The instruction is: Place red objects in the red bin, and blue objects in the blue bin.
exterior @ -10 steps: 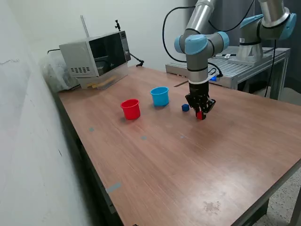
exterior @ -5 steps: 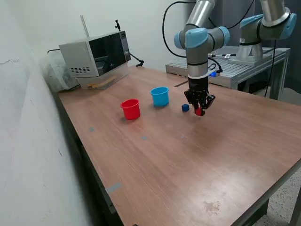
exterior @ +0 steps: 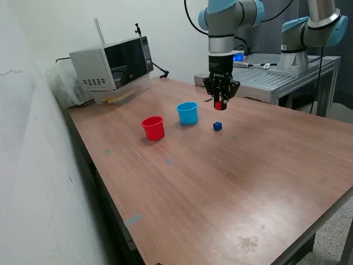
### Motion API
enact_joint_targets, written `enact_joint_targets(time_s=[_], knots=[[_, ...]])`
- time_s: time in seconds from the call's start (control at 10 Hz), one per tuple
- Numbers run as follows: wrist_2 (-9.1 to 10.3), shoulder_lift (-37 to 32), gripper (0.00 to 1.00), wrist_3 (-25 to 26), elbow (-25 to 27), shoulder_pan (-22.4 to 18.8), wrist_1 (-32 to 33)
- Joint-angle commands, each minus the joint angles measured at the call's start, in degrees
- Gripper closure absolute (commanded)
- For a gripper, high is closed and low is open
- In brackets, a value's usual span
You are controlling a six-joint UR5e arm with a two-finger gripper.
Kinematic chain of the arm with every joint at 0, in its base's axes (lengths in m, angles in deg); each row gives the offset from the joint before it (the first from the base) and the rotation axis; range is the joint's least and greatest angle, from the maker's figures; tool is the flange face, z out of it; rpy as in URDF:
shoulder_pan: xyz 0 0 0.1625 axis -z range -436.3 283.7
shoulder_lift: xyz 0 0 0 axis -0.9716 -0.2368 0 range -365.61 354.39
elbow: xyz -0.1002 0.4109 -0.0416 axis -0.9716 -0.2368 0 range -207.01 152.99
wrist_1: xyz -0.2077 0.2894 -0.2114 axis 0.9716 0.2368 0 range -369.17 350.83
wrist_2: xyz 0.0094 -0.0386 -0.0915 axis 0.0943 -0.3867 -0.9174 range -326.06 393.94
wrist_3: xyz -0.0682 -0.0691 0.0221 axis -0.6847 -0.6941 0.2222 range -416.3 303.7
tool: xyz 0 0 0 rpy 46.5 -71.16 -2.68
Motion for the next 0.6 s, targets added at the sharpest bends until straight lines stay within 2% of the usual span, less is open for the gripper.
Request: enact_joint_targets(time_s=[0.0, 0.3, 0.5], knots=[[-0.18, -1.34, 1.0, -0.25, -6.42, 3.19, -1.55], [-0.63, 4.53, 1.0, -0.07, -14.42, 5.38, -2.77], [-0.63, 7.79, 1.0, -0.07, -16.99, 5.92, -2.96]])
